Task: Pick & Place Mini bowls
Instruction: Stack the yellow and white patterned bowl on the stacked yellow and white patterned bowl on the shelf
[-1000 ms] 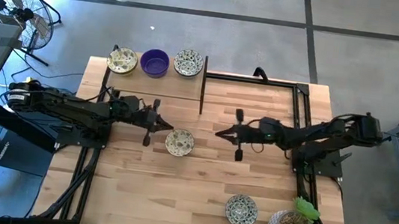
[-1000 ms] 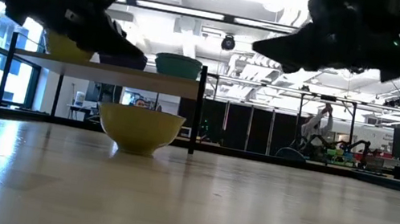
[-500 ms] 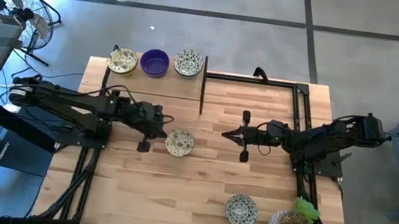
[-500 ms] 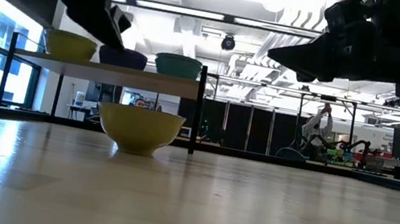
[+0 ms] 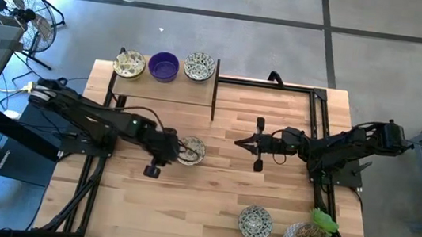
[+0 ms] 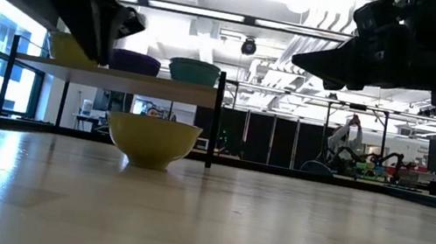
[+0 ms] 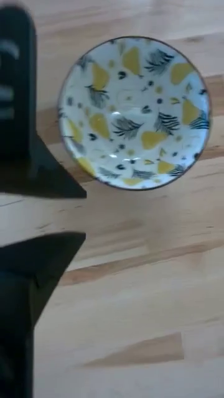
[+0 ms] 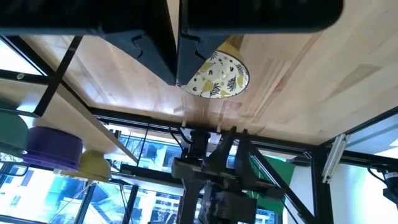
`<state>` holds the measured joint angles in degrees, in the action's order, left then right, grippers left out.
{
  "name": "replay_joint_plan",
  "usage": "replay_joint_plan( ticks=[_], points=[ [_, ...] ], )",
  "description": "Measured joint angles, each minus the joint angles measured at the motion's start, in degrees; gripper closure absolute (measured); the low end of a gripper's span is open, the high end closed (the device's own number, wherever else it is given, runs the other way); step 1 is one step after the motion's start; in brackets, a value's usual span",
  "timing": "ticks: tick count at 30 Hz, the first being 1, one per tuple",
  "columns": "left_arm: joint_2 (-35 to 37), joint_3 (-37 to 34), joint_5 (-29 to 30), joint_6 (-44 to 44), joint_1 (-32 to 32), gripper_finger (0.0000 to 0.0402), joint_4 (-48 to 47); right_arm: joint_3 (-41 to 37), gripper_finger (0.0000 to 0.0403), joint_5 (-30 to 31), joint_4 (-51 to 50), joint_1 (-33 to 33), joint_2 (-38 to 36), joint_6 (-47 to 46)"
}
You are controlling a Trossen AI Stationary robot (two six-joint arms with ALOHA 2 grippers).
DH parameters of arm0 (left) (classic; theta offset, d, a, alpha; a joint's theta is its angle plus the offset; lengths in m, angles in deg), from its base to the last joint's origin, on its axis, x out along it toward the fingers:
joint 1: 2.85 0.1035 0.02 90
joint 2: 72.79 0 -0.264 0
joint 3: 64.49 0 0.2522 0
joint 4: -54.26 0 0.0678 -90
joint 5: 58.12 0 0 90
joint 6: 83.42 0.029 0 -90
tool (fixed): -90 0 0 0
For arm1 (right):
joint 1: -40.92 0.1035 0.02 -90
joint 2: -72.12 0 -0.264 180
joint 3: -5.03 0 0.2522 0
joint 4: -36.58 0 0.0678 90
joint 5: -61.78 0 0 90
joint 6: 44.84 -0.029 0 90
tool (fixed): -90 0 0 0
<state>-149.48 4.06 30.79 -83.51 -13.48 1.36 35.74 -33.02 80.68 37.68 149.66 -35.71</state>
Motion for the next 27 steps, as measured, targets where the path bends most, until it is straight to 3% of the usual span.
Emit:
replay_joint_plan(
  ticks=[4,8,17,27],
  points=[
    [-4.58,3.01,0.2,1.01,0.13,0.0248,-0.19,0.0,0.0402,0.0,-0.21,0.0,0.0,-0.07],
    [-9.14,6.64,0.17,1.03,0.09,0.0214,0.07,0.0,0.0401,0.01,-0.44,0.0,0.0,-0.07],
    [-19.86,16.18,2.11,-7.33,0.11,0.0208,-6.48,0.02,0.0401,0.04,-1.22,0.0,0.02,0.16],
    [-24.43,18.48,7.9,-14.32,0.11,0.0208,-6.4,0.02,0.0402,0.07,-2.01,0.02,0.02,0.33]
  ],
)
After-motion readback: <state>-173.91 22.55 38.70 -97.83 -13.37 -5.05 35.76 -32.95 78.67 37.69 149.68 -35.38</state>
